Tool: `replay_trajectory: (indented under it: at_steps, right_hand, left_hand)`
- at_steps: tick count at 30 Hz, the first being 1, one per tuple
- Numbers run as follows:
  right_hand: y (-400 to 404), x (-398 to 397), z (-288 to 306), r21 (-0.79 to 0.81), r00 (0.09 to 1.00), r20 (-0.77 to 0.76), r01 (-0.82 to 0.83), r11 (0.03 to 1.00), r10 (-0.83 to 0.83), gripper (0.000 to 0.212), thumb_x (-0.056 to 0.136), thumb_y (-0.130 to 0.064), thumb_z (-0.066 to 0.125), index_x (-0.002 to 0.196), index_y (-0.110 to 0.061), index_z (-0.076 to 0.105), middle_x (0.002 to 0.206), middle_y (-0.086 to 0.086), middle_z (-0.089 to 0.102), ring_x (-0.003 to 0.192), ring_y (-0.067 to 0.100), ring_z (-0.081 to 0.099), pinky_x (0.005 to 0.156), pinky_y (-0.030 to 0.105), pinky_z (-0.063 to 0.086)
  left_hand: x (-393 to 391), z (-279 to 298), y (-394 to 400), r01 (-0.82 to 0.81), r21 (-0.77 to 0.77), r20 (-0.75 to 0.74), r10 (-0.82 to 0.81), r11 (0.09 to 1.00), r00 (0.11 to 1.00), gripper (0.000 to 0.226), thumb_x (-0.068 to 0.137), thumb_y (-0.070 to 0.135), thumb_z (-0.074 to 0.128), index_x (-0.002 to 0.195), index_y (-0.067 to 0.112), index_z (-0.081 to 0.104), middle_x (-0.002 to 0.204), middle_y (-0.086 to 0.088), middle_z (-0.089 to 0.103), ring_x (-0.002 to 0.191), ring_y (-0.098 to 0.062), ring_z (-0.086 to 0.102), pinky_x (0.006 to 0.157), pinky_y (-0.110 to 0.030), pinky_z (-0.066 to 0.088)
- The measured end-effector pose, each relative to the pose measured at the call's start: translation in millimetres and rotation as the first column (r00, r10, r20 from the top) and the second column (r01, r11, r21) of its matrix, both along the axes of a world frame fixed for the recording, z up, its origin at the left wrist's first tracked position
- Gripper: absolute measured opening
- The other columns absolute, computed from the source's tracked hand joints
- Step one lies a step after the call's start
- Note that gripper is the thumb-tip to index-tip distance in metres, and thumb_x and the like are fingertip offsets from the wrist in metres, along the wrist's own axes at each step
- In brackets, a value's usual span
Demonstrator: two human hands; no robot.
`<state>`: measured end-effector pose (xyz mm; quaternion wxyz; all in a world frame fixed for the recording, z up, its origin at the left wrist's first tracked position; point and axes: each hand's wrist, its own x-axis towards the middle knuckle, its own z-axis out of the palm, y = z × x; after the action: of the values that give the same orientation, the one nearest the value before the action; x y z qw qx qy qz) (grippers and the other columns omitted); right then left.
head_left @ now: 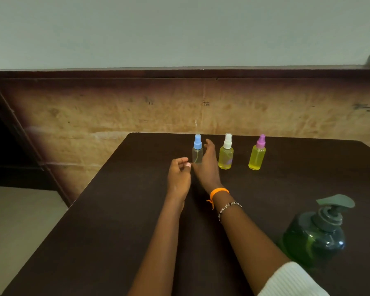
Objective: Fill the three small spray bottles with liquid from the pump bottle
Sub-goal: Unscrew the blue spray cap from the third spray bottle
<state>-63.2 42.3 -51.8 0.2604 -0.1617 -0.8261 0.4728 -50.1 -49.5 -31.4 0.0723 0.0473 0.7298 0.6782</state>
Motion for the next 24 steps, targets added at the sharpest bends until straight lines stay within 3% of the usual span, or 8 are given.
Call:
replay_trajectory:
  at_steps: [2, 6, 10, 13, 15, 18, 21, 24]
  right_hand:
    - [2.6, -11.4, -1.1, 0.022, 0.997, 0.079, -0.03, 0.999, 0.029, 0.075, 0.078, -0.002, 0.067, 0.141, -0.01, 0.027, 0.14, 0.013, 0.044, 0.128, 0.028, 0.043, 0.101, 0.038, 0.041]
    - [8.4, -5.2, 1.2, 0.103, 0.989, 0.148, -0.021, 0.994, 0.006, 0.037, 0.08, -0.004, 0.066, 0.112, -0.003, 0.046, 0.113, 0.016, 0.059, 0.107, 0.034, 0.057, 0.082, 0.038, 0.044]
    - [-8.6, 37.8, 6.0, 0.012, 0.999, 0.005, -0.047, 0.999, 0.047, 0.048, 0.082, -0.007, 0.067, 0.119, -0.01, 0.038, 0.111, 0.01, 0.062, 0.101, 0.025, 0.063, 0.085, 0.04, 0.051]
    - [-22.1, 77.8, 14.5, 0.096, 0.997, -0.067, -0.029, 0.995, 0.036, 0.044, 0.083, -0.012, 0.067, 0.118, -0.011, 0.04, 0.106, 0.005, 0.066, 0.094, 0.021, 0.064, 0.077, 0.032, 0.05]
    - [-28.9, 101.2, 20.7, 0.138, 0.993, -0.117, 0.003, 0.99, 0.013, 0.039, 0.083, -0.015, 0.067, 0.115, -0.011, 0.044, 0.103, 0.004, 0.066, 0.093, 0.022, 0.064, 0.075, 0.034, 0.05]
    - [-33.9, 138.1, 32.0, 0.151, 0.987, -0.161, -0.001, 0.988, 0.025, 0.036, 0.084, -0.013, 0.066, 0.115, -0.014, 0.048, 0.108, 0.0, 0.064, 0.096, 0.017, 0.063, 0.08, 0.035, 0.052]
    - [-31.4, 174.1, 43.4, 0.153, 0.976, -0.198, -0.064, 0.986, 0.094, 0.033, 0.088, -0.008, 0.061, 0.118, -0.017, 0.051, 0.108, -0.011, 0.062, 0.098, 0.004, 0.062, 0.086, 0.031, 0.054]
    - [-24.4, 208.4, 61.9, 0.198, 0.972, -0.207, -0.067, 0.978, 0.109, 0.021, 0.093, -0.014, 0.053, 0.114, -0.018, 0.054, 0.106, -0.007, 0.066, 0.096, 0.008, 0.064, 0.082, 0.037, 0.055]
  left_hand:
    - [-0.3, -0.3, -1.5, -0.007, 0.004, -0.001, 0.007, 1.0, 1.0, 0.024, 0.098, 0.013, 0.045, 0.12, 0.015, 0.052, 0.12, -0.002, 0.055, 0.109, -0.01, 0.051, 0.08, -0.017, 0.037]
    - [4.2, 3.3, -6.0, -0.015, -0.007, -0.036, 0.015, 1.0, 0.999, 0.023, 0.097, 0.01, 0.047, 0.118, 0.014, 0.053, 0.12, -0.004, 0.057, 0.102, -0.007, 0.051, 0.068, -0.009, 0.038]
    - [12.9, 14.3, -11.4, 0.043, -0.017, -0.042, -0.044, 0.999, 0.998, 0.031, 0.094, 0.01, 0.052, 0.124, 0.013, 0.049, 0.115, 0.0, 0.055, 0.097, -0.006, 0.051, 0.066, -0.011, 0.04]
    - [30.3, 24.9, -14.5, 0.103, -0.013, -0.024, -0.103, 0.995, 0.994, 0.033, 0.092, 0.01, 0.056, 0.124, 0.011, 0.051, 0.111, 0.004, 0.057, 0.095, -0.005, 0.054, 0.067, -0.011, 0.041]
    - [43.5, 28.5, -17.7, 0.142, -0.002, -0.017, -0.142, 0.99, 0.99, 0.021, 0.091, 0.012, 0.058, 0.113, 0.013, 0.059, 0.113, -0.001, 0.062, 0.099, -0.008, 0.058, 0.072, -0.013, 0.044]
    - [71.6, 34.0, -23.4, 0.191, 0.074, -0.032, -0.189, 0.979, 0.981, 0.008, 0.091, 0.015, 0.058, 0.097, 0.019, 0.062, 0.109, -0.005, 0.067, 0.103, -0.014, 0.063, 0.077, -0.017, 0.048]
    - [102.2, 40.5, -26.9, 0.22, 0.177, -0.053, -0.213, 0.959, 0.976, 0.012, 0.092, 0.018, 0.058, 0.102, 0.018, 0.063, 0.105, -0.007, 0.069, 0.099, -0.016, 0.065, 0.078, -0.022, 0.052]
    - [135.4, 50.2, -24.6, 0.232, 0.255, -0.118, -0.208, 0.939, 0.971, 0.016, 0.09, 0.014, 0.059, 0.105, 0.014, 0.064, 0.101, -0.006, 0.069, 0.092, -0.012, 0.066, 0.076, -0.021, 0.054]
